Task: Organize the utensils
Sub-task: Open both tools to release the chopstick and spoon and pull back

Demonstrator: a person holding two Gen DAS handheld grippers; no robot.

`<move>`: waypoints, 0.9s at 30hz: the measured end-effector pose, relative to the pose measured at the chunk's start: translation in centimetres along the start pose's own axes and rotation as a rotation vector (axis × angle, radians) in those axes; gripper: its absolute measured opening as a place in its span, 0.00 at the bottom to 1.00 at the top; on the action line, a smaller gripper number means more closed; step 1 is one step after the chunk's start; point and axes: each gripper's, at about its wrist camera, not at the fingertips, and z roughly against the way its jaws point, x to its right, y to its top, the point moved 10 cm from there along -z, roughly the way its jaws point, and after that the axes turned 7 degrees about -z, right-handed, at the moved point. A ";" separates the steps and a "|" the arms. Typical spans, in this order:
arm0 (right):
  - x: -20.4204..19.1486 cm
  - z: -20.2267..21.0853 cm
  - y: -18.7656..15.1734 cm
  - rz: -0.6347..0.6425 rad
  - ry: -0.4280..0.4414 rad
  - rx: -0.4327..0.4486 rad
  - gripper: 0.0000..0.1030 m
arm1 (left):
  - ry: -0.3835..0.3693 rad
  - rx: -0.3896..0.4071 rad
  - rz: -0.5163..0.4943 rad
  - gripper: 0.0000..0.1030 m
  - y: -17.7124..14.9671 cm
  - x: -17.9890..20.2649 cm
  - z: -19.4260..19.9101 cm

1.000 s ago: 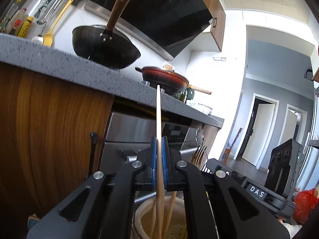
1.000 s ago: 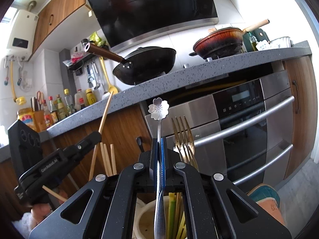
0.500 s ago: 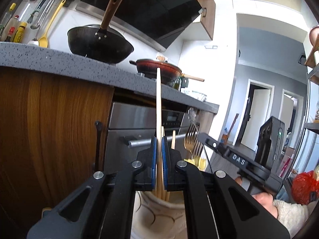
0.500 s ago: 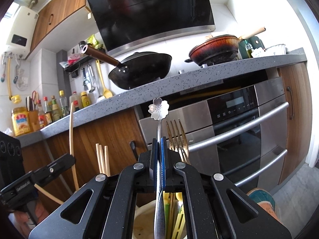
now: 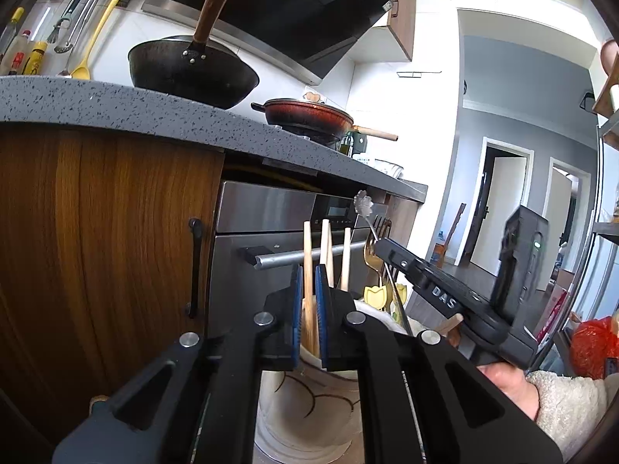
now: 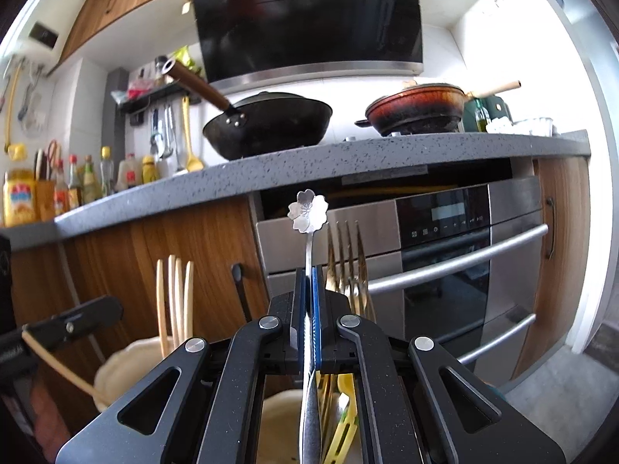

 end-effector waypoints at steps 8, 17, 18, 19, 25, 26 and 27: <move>0.0 2.9 -0.8 0.017 -0.016 -0.025 0.04 | 0.042 -0.027 0.017 0.07 -0.7 -0.9 0.7; 0.2 5.1 -3.2 0.011 -0.019 -0.110 0.04 | 0.113 -0.075 0.040 0.23 -2.0 -2.3 2.1; 0.3 5.3 -3.5 0.008 -0.021 -0.119 0.04 | 0.116 -0.081 0.040 0.23 -2.1 -2.3 2.2; 0.3 5.6 -3.8 0.004 -0.020 -0.130 0.04 | 0.121 -0.085 0.038 0.24 -2.2 -2.3 2.3; -0.4 8.0 -5.0 0.033 -0.025 -0.161 0.04 | 0.162 -0.116 0.000 0.24 -3.2 -1.6 3.4; -0.5 8.4 -5.2 0.042 -0.027 -0.166 0.04 | 0.166 -0.121 -0.004 0.26 -3.4 -1.4 3.7; -0.7 8.9 -5.4 0.057 -0.031 -0.170 0.04 | 0.172 -0.125 -0.009 0.27 -3.6 -1.1 4.1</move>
